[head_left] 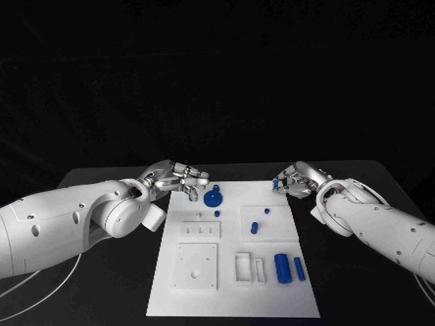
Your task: Assemble the parts on the task board
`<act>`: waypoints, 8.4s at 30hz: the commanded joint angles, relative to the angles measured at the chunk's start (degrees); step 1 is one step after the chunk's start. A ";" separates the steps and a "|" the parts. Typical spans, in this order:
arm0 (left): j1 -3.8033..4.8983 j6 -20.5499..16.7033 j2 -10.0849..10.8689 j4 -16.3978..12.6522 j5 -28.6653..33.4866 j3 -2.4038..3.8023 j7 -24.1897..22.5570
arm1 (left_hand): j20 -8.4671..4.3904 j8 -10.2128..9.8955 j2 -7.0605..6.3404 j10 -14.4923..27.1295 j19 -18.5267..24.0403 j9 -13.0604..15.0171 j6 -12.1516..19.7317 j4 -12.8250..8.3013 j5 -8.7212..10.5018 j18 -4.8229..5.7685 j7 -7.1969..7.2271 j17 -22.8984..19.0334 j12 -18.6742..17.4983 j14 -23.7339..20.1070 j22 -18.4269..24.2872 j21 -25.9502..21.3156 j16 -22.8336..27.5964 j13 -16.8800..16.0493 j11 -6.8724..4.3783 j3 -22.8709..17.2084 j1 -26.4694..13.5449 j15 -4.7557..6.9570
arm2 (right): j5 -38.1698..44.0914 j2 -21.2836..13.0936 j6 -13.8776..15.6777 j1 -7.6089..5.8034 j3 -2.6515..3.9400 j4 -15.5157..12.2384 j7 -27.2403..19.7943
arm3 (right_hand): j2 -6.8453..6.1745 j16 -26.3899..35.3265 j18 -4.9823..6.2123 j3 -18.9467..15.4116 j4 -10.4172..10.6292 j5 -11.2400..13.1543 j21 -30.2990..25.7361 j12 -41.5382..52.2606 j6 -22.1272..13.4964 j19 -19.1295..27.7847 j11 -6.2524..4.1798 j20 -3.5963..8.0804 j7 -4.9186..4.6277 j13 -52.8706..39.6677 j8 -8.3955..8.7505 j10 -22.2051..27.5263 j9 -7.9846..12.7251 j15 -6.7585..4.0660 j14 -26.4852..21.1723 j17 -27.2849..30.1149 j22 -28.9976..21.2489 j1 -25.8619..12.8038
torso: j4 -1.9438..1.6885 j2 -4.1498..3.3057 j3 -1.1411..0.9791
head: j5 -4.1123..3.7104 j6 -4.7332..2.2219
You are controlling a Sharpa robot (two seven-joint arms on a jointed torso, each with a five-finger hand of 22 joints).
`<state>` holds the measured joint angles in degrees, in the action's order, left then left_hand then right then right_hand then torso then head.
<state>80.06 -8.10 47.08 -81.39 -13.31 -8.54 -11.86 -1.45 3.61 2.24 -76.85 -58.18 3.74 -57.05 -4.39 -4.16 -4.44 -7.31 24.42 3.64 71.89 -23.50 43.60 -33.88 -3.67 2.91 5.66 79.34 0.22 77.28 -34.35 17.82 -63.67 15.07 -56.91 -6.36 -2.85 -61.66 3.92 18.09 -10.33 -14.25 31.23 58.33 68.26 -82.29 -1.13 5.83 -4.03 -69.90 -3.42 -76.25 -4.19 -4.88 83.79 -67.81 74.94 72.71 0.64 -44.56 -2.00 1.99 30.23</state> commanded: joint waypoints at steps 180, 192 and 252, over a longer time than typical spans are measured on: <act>0.22 2.03 -12.80 7.11 -17.29 -1.25 33.85 | -6.67 0.26 4.16 -9.90 -15.87 51.24 -14.99 -7.27 -30.24 1.81 8.60 40.61 26.65 11.89 -49.67 9.30 -41.19 -27.20 -7.36 -12.75 -15.49 6.94 | 13.90 -3.92 -4.08 0.37 -4.52 -27.51 14.33 | -5.96 5.96 0.95 -13.67 14.17 -0.76 -16.32 -12.55 -18.70 0.33 1.60 -1.48 -2.97 14.40 0.16 6.89 0.92 1.52 -2.13 3.91 1.44 2.53 | 1.04 3.20 0.28 | 0.82 3.90; 0.25 4.28 -11.08 6.65 -24.93 -1.34 39.68 | -6.57 0.42 3.89 -9.88 -16.65 52.98 -15.58 -8.53 -33.55 1.86 8.78 42.15 28.73 12.17 -51.47 10.43 -42.40 -24.92 -7.42 -14.08 -16.70 6.87 | 8.35 -9.33 -2.93 1.44 -1.04 -30.08 13.99 | -5.02 6.08 0.85 -11.29 12.65 0.22 -17.24 -12.81 -16.31 -0.06 1.43 -1.31 -2.81 15.90 0.11 7.14 0.85 1.35 -2.07 4.15 1.75 2.75 | 1.41 3.36 0.04 | 1.16 4.98; 0.23 3.52 -9.90 5.13 -30.41 -4.15 46.82 | -6.90 0.34 3.79 -9.73 -18.16 49.26 -15.06 -5.86 -28.63 1.89 8.64 35.05 26.42 11.20 -54.92 6.99 -42.00 -29.99 -7.72 -13.00 -14.10 7.19 | 1.00 -11.29 -4.32 0.83 3.23 -29.56 15.67 | -4.72 14.01 0.57 -8.82 11.63 -1.93 -26.70 -13.99 -16.38 -0.83 1.13 -1.05 -2.76 20.23 0.11 6.78 0.86 1.07 -1.77 7.90 -0.87 1.71 | 1.39 3.40 -0.08 | 2.39 7.87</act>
<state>80.31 -3.02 37.35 -76.23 -43.44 -12.67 35.61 -8.50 3.82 5.18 -84.25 -76.28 38.11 -67.28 -10.62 -32.77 -2.60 -3.10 59.53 30.10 83.20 -74.91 50.78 -75.62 -33.73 -4.67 -7.34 64.37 7.46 78.27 -45.70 14.46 -62.84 18.27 -86.47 9.22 -7.54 -47.89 3.92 8.89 1.34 -15.86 4.84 44.08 51.95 -82.92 0.10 4.80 -6.86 -49.75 -3.66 -69.52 -3.34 -3.90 81.56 -59.83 74.02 74.66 2.07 -41.15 -2.05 4.38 38.10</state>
